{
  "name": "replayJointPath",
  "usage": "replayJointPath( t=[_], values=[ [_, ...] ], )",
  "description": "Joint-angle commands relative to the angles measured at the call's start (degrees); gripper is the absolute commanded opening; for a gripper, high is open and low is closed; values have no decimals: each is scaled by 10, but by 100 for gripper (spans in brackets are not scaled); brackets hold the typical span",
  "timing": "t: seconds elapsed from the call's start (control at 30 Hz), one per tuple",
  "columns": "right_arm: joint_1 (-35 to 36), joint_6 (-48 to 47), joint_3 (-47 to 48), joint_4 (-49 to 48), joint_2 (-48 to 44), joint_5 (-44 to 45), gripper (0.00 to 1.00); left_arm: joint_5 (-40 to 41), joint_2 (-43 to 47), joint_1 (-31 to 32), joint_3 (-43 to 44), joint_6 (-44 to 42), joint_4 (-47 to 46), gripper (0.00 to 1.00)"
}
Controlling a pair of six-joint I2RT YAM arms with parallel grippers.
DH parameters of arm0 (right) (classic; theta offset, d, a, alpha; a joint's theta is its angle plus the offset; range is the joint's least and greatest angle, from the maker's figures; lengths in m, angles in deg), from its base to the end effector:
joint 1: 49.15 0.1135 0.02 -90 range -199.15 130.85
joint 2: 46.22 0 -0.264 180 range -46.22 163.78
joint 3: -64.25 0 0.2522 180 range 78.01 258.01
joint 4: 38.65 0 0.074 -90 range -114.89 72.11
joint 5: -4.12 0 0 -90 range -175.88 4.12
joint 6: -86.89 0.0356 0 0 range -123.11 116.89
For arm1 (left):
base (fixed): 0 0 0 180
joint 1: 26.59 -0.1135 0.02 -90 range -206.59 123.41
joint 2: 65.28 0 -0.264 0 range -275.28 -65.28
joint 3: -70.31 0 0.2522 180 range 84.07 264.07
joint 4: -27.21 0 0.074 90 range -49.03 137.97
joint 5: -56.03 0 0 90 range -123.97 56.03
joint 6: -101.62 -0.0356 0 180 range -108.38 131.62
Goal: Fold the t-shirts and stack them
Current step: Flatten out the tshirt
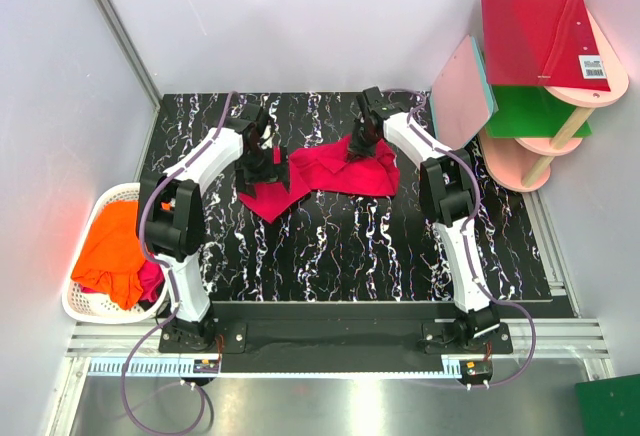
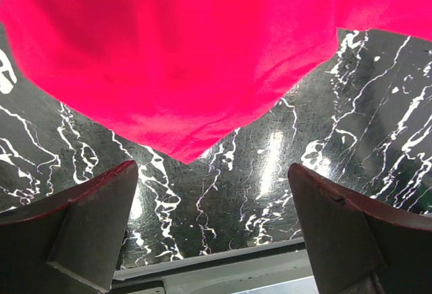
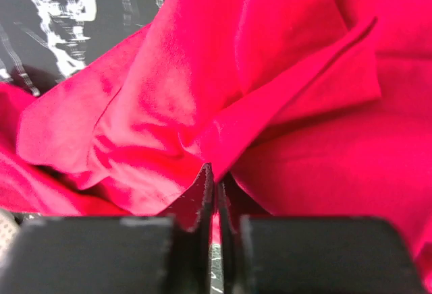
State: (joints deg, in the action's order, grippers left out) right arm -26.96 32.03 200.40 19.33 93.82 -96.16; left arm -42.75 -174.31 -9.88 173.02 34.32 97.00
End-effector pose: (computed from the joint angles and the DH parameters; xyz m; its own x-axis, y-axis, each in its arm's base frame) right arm 0.4841 0.2043 0.1698 -0.9265 0.2337 -0.2950 0.1024 0.9107 0.4001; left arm 0.3652 -0.1153 0.2293 -0.9809 -0.1037 -0.1643 -0.0643 0.9712 -0.2293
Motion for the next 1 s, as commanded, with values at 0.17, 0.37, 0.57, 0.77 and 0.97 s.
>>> replayJointPath(
  t=[0.17,0.37,0.57,0.77,0.97],
  values=[
    [4,-26,2,-7,-53,-38,43,19,13,-1,-8,-5,-3,99],
    [3,-38,-41,-8,-83,2,61,19,8,-1,-7,-4,-3,99],
    [3,-32,-1,-13,-46,-11,56,20,8,-1,-13,-6,-2,99],
    [3,-27,53,-23,6,-25,52,25,9,-1,-21,-8,-1,99],
    [3,-31,85,-22,37,-54,0,30,11,-1,-17,-11,-2,99]
  ],
)
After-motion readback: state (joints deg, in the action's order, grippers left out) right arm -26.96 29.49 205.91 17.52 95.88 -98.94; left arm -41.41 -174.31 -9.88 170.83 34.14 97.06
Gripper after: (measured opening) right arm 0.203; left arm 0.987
